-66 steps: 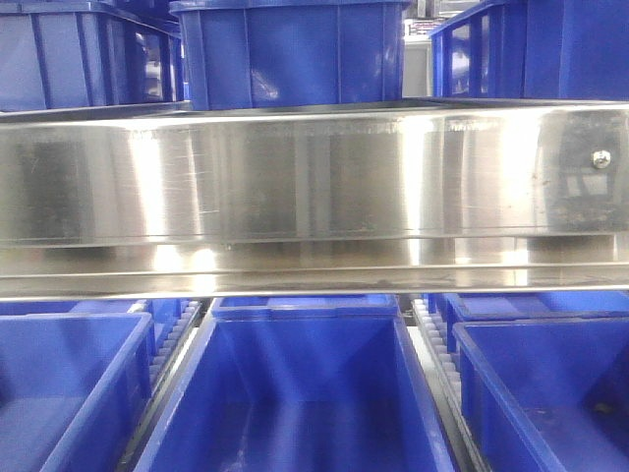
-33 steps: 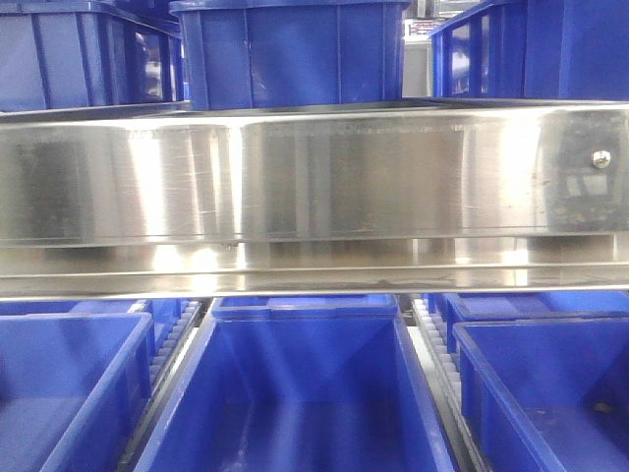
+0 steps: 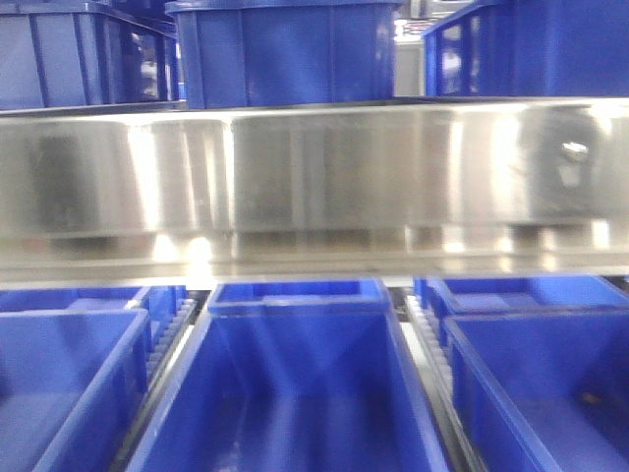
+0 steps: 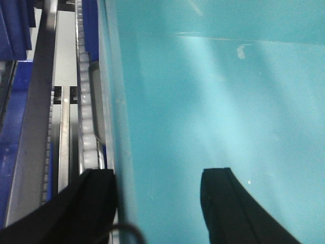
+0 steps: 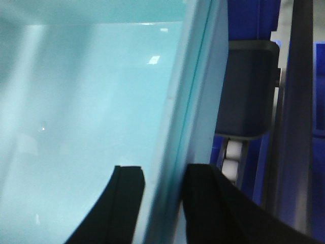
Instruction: Move two blue bins to right shelf middle
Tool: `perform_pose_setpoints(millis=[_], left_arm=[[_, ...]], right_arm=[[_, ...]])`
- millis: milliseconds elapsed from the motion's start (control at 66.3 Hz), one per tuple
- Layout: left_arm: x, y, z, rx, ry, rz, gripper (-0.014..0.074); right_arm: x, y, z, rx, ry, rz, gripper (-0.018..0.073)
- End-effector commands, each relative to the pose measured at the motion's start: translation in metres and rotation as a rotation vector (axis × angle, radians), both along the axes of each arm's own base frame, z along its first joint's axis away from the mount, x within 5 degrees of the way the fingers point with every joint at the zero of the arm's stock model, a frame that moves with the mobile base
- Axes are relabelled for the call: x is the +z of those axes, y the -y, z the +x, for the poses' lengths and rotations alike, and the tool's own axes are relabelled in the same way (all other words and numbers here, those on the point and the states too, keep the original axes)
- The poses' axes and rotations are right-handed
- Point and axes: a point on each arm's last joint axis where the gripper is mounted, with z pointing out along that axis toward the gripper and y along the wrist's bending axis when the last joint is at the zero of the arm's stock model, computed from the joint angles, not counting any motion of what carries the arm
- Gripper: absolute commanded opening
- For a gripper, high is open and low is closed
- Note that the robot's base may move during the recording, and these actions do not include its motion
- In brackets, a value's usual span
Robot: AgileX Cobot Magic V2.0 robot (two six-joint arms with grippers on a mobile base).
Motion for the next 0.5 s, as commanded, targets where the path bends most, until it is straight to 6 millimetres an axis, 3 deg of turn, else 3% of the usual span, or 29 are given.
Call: perform_pose_setpoints(millis=[0, 483], left_arm=[[0.016, 0.002, -0.008, -0.032, 0.089, -0.045, -0.0111], [0.027, 0.001, -0.003, -0.008, 0.217, -0.096, -0.0111]], right_arm=[[0.018, 0.001, -0.003, -0.003, 0.112, 0.069, -0.0153], [0.018, 0.001, -0.003, -0.003, 0.112, 0.069, -0.0153]])
